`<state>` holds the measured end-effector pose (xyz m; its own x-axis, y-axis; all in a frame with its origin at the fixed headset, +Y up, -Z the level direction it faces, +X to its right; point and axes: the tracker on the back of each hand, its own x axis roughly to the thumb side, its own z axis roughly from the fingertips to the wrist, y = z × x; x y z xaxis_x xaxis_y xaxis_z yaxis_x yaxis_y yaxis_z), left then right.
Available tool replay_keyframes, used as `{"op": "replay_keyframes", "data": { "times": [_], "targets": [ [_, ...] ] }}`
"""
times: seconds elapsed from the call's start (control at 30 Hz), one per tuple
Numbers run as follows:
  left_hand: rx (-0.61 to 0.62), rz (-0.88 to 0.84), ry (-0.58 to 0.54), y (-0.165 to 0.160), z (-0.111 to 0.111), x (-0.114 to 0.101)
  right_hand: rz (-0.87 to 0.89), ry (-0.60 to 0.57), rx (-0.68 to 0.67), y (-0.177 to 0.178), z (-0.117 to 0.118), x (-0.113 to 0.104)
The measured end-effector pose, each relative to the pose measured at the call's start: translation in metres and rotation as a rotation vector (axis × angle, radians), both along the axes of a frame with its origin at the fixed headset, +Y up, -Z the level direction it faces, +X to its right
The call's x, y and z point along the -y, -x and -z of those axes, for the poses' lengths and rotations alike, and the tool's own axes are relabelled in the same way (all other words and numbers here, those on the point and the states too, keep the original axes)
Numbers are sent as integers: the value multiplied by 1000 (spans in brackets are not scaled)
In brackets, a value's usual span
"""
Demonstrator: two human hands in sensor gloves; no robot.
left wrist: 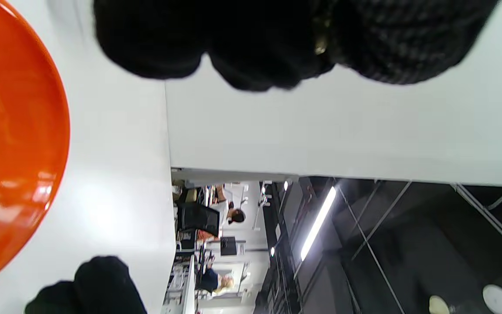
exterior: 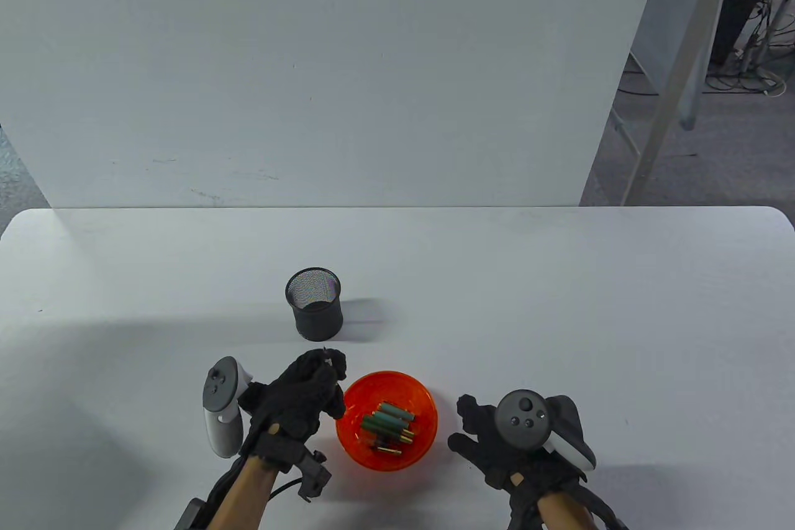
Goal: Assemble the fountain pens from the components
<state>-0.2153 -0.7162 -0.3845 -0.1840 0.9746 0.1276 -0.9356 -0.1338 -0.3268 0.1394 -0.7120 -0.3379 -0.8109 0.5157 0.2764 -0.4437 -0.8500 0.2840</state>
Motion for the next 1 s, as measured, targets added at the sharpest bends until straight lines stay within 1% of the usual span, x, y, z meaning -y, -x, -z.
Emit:
{"op": "replay_keyframes", "data": {
  "times": [0.1,0.17,0.2,0.3,0.4,0.53,0.7,0.77,0.83,0.9,1.0],
  "targets": [
    [-28,-60,45,7,2,7,-9,-47,-23,7,-3,-7],
    [9,-97,73,7,4,9,-40,-91,-47,13,-6,-13],
    [10,-94,68,7,3,9,-65,-125,-58,17,-7,-16],
    [-45,-59,45,7,1,6,-125,-181,-87,30,-8,-24],
    [-55,-85,53,7,0,8,-160,-218,-121,45,-7,-30],
    [-106,-153,66,11,-2,9,-240,-269,-138,70,3,-39],
    [-136,-188,71,18,-4,9,-302,-257,-168,107,23,-48],
    [-143,-189,70,20,-4,8,-348,-250,-204,124,30,-47],
    [-150,-217,74,21,-5,7,-426,-253,-243,139,34,-42],
    [-141,-227,66,21,-5,5,-524,-256,-292,152,36,-32],
    [-132,-221,48,20,-6,2,-575,-231,-335,164,36,-20]
  ]
}}
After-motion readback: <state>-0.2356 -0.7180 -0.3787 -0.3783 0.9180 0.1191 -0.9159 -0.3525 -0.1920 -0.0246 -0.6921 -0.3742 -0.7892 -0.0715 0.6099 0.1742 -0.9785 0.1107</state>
